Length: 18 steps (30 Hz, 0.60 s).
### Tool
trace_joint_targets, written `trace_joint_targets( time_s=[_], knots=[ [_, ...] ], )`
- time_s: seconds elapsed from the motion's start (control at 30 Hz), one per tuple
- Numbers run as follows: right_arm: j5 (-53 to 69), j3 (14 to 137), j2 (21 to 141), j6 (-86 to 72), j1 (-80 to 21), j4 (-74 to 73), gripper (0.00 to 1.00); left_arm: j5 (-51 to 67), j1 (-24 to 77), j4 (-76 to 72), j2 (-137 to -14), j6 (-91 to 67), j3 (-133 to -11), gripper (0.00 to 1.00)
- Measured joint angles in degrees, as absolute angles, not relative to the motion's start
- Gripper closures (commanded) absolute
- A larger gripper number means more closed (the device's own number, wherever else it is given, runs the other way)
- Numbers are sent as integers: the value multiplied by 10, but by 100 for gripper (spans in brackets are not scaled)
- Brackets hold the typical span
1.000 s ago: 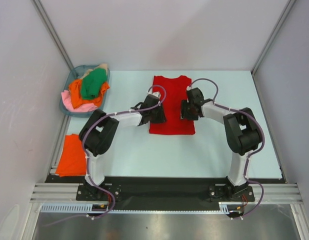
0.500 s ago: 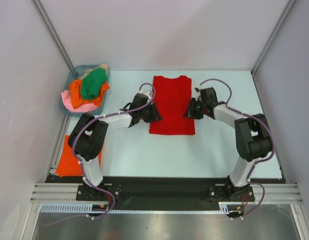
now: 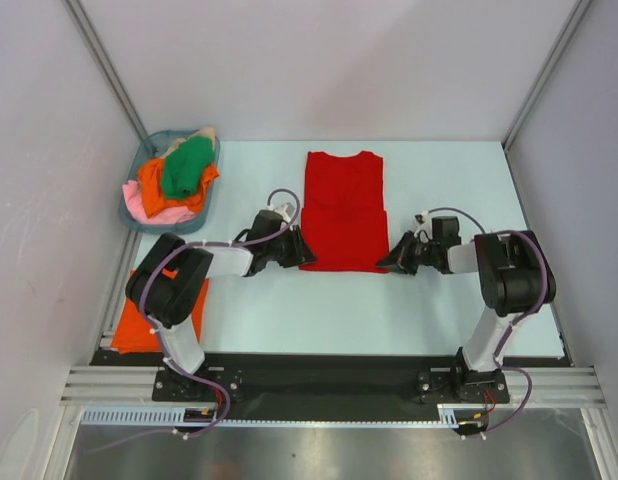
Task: Fold and stack the t-shirts
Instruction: Fold the tshirt
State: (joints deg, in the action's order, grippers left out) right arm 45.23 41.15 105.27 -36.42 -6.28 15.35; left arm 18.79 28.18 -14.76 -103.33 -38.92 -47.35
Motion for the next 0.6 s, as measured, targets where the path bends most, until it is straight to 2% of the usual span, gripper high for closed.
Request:
trace_joint_targets(
  time_s=[0.1, 0.33, 0.47, 0.6],
  knots=[
    [451, 384, 1016, -357, -44, 139, 98, 193, 284, -143, -1013, -388, -456, 63],
    [440, 409, 943, -354, -83, 111, 98, 213, 295, -139, -1004, -391, -457, 63],
    [446, 450, 981, -369, -110, 155, 99, 214, 295, -144, -1030, -392, -477, 64],
    [455, 424, 1032, -386, -102, 203, 99, 214, 291, -161, -1035, -396, -467, 64]
  ],
)
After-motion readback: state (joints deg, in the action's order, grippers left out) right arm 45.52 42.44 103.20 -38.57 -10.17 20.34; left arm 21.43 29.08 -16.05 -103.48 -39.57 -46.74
